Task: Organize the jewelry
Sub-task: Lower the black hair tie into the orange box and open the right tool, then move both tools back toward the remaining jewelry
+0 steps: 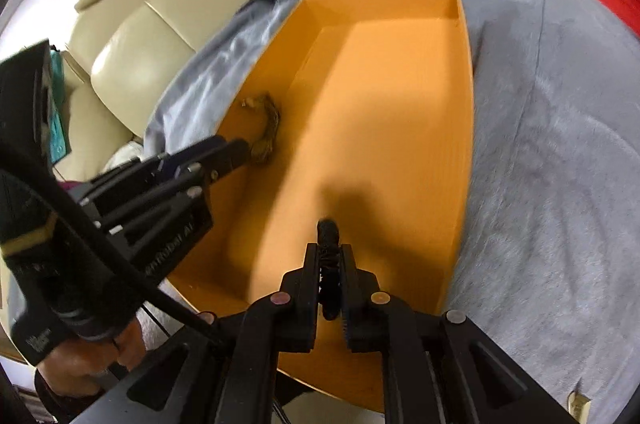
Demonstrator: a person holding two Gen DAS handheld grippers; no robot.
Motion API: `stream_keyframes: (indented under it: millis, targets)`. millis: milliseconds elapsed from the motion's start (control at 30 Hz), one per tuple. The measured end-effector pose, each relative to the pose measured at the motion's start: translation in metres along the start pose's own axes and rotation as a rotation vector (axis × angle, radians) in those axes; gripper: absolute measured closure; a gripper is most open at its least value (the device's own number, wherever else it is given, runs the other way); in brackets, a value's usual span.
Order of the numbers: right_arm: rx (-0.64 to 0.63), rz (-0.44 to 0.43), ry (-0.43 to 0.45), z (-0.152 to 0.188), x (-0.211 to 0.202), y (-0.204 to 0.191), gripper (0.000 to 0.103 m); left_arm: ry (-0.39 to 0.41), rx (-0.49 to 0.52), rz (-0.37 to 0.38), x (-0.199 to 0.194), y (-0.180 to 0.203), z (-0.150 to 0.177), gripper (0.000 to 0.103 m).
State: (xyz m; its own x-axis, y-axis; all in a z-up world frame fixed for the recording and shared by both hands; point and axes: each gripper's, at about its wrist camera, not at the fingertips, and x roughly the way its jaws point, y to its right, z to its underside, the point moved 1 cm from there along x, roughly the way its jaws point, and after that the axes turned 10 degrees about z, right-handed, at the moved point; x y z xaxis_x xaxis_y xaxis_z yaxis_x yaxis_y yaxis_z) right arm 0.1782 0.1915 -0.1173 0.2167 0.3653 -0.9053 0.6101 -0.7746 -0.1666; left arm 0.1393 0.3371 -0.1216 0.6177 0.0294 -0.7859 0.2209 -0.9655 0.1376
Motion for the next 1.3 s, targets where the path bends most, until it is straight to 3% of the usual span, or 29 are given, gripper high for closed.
stream_keyframes:
  millis: [100, 167, 233, 267, 433, 567, 800, 1300]
  targets:
    - [0.011, 0.004, -0.006, 0.001, 0.001, 0.005, 0.085, 0.014, -0.011, -0.028, -0.003, -0.003, 0.001, 0.085]
    - [0.051, -0.018, 0.010, 0.002, -0.008, 0.016, 0.066, 0.036, -0.003, -0.060, -0.008, -0.003, 0.001, 0.084]
    - [0.079, -0.043, 0.057, 0.003, -0.022, 0.025, 0.051, 0.054, 0.005, -0.098, -0.012, -0.001, 0.000, 0.072]
    - [0.082, -0.047, 0.079, 0.004, -0.029, 0.028, 0.049, 0.071, 0.011, -0.124, -0.016, 0.000, 0.000, 0.067]
    - [0.126, -0.047, 0.202, 0.015, -0.075, 0.050, 0.049, 0.191, 0.064, -0.226, -0.045, 0.019, -0.001, 0.044]
    - [0.166, -0.011, 0.264, 0.024, -0.106, 0.068, 0.049, 0.259, 0.094, -0.263, -0.067, 0.033, -0.001, 0.043]
    - [0.248, 0.029, 0.339, 0.052, -0.154, 0.105, 0.049, 0.305, 0.154, -0.259, -0.088, 0.067, 0.001, 0.043]
    - [0.410, 0.081, 0.451, 0.115, -0.224, 0.179, 0.049, 0.326, 0.311, -0.163, -0.106, 0.166, 0.008, 0.043]
